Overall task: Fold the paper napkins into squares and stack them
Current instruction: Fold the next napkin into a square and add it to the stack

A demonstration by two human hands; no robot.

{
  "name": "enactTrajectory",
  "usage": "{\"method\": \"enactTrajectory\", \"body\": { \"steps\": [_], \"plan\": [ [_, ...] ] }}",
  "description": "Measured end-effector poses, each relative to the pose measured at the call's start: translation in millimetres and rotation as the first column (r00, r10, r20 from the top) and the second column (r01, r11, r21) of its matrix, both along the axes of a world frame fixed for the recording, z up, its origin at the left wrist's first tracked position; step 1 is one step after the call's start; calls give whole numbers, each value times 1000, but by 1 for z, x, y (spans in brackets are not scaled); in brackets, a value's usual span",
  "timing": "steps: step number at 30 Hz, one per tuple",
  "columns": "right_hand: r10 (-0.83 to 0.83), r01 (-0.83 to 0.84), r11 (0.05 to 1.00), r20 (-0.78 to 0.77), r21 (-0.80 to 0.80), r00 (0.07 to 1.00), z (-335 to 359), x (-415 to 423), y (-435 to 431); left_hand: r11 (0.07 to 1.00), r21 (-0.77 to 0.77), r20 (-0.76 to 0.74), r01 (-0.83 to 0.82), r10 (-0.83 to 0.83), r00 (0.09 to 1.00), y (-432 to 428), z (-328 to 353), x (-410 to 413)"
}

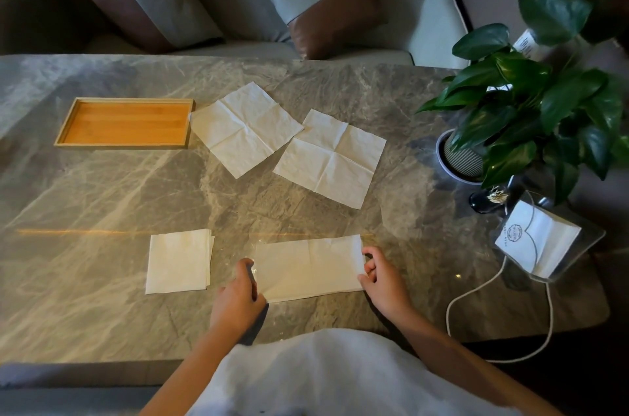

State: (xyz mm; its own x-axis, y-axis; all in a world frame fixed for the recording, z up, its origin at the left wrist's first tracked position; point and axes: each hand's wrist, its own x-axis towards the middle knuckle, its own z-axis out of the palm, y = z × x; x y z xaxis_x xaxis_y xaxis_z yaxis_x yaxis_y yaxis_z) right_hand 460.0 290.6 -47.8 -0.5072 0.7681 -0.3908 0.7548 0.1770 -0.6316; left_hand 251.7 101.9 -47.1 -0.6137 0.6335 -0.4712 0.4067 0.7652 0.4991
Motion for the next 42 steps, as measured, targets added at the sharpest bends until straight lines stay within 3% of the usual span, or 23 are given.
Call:
{"method": "enactTrajectory", "body": {
  "steps": [4, 7, 9, 11, 13, 15, 19, 23, 28, 32, 35, 38, 42],
  "plan": [
    [-9, 10, 999, -23, 35, 1000, 2, 1, -2, 999, -36, -44, 24, -25, 999, 0, 2, 0],
    [62, -56, 975, -23, 217, 998, 9, -5, 2, 993, 101, -190, 63, -43, 981, 0, 7, -2],
    [220, -204, 928, -18, 311, 975, 14, -17, 1, 948, 156, -364, 276, -205, 909, 7, 9, 2],
    [398, -380, 867, 9, 323, 917, 14, -30, -7, 866, 93, -469, 491, -397, 789, 18, 10, 12],
    [532, -525, 796, 65, 301, 844, 9, -37, -14, 815, -27, -425, 579, -533, 731, 26, 7, 19],
    [552, -565, 778, 131, 273, 823, 1, -31, -12, 822, -108, -351, 560, -558, 752, 26, -1, 16],
    [418, -453, 861, 186, 232, 889, -6, 0, 1, 881, -104, -292, 461, -470, 833, 10, -7, 5],
    [382, -422, 871, 193, 251, 904, -8, 13, 1, 920, -124, -290, 371, -391, 873, 0, -5, 2],
    [358, -432, 865, 289, 256, 888, -4, 3, -5, 912, 246, -425, 327, -202, 882, 1, 1, 4],
    [404, -437, 889, 215, 135, 889, 7, -16, -16, 870, 236, -323, 432, -349, 880, 13, 4, 12],
    [536, -549, 834, 161, 50, 829, 13, -25, -25, 839, 193, -295, 509, -446, 845, 21, -2, 14],
    [609, -625, 771, 143, 123, 780, 12, -26, -24, 798, 118, -321, 591, -533, 783, 29, -7, 11],
    [595, -628, 762, 216, 156, 775, 6, -18, -16, 753, -61, -256, 655, -646, 719, 35, -12, 10]
  ]
}}
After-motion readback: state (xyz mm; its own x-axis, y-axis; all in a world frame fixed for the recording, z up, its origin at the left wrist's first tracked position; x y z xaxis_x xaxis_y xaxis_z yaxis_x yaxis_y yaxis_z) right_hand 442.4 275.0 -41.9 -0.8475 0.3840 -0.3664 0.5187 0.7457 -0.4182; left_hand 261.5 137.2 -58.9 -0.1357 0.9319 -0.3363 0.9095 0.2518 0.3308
